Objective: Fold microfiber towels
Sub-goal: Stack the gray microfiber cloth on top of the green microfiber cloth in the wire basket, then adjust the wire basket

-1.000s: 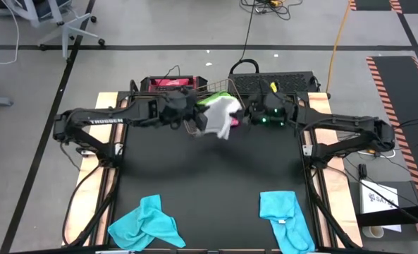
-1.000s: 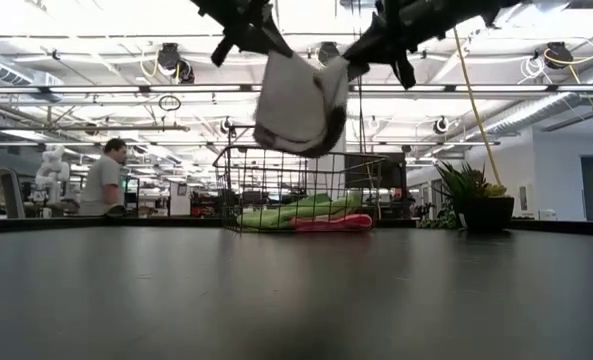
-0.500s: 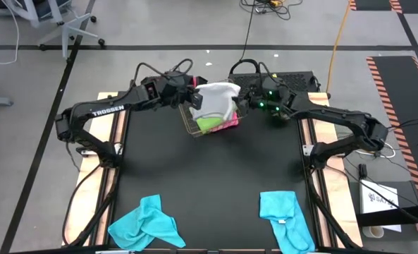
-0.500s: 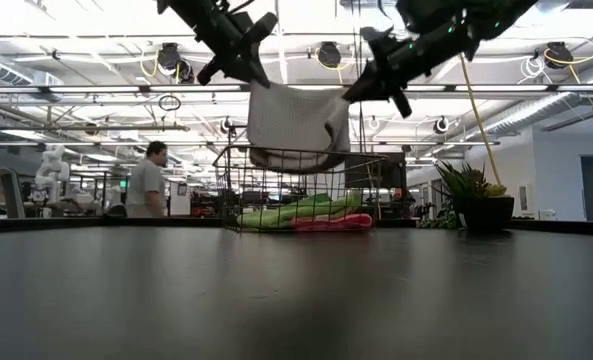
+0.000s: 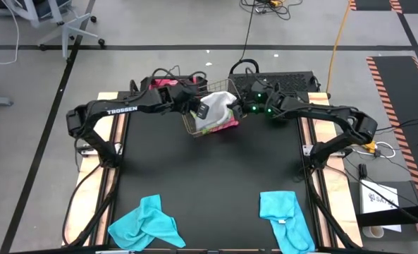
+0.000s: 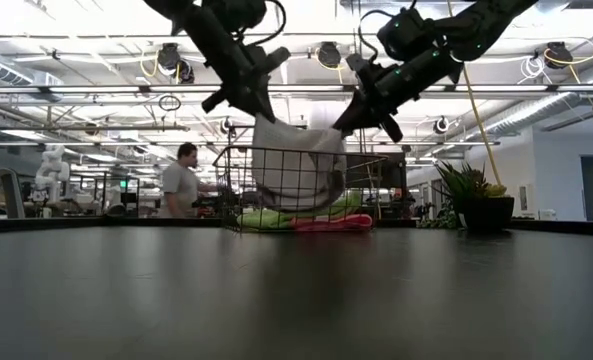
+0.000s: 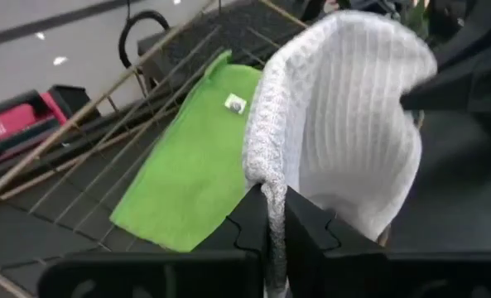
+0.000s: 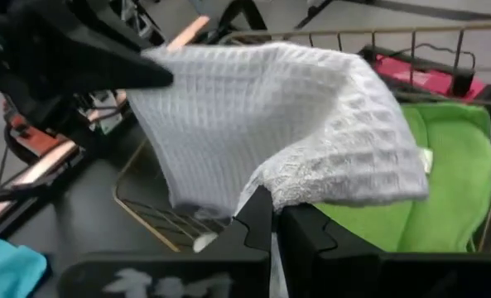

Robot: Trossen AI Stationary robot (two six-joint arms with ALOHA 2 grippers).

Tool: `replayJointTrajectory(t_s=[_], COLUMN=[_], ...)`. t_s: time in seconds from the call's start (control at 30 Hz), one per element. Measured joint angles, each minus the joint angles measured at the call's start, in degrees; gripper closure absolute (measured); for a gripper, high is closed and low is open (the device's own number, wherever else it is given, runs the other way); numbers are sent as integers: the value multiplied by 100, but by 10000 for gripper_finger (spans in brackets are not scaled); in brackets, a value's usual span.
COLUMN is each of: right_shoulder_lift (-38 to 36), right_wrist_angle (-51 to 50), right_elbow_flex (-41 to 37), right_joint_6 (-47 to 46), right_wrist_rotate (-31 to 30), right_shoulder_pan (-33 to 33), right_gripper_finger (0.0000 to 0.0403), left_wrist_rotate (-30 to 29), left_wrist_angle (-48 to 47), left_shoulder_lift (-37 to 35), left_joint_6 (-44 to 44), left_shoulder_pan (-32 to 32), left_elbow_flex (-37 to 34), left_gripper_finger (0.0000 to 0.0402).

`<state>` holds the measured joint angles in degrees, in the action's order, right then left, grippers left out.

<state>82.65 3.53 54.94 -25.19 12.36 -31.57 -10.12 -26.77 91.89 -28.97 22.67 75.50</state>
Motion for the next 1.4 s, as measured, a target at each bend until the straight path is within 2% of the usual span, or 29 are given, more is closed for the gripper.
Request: replayJointTrajectory(t_s=[0.17,0.4,0.67,1.0,1.27,1.4], right_shoulder_lift=[181,478,516,514,514,404], right_wrist_angle=[-214,-167,-145,-160,-158,-169], right_elbow_flex=[-57,-57,-57,-57,-57,-57], right_joint_6=[107,452,961,1558,1517,1378], right_wrist_rotate=[-24,-46,-271,-814,-784,-442], right_shoulder_pan=[-16,-271,-494,-474,-470,-343], right_gripper_finger=[403,403,402,349,297,287], left_wrist_rotate=[-226,-319,-284,-547,-713,-582], left_wrist_angle=[-223,-294,-223,-273,-198,-99], left_shoulder_lift=[172,324,544,680,661,304], left_joint_6=[50,50,186,410,531,477], left_shoulder_pan=[-7,257,496,678,834,725], left_elbow_flex=[-2,1,2,4,-4,-4], left_gripper_finger=[394,373,394,292,235,216])
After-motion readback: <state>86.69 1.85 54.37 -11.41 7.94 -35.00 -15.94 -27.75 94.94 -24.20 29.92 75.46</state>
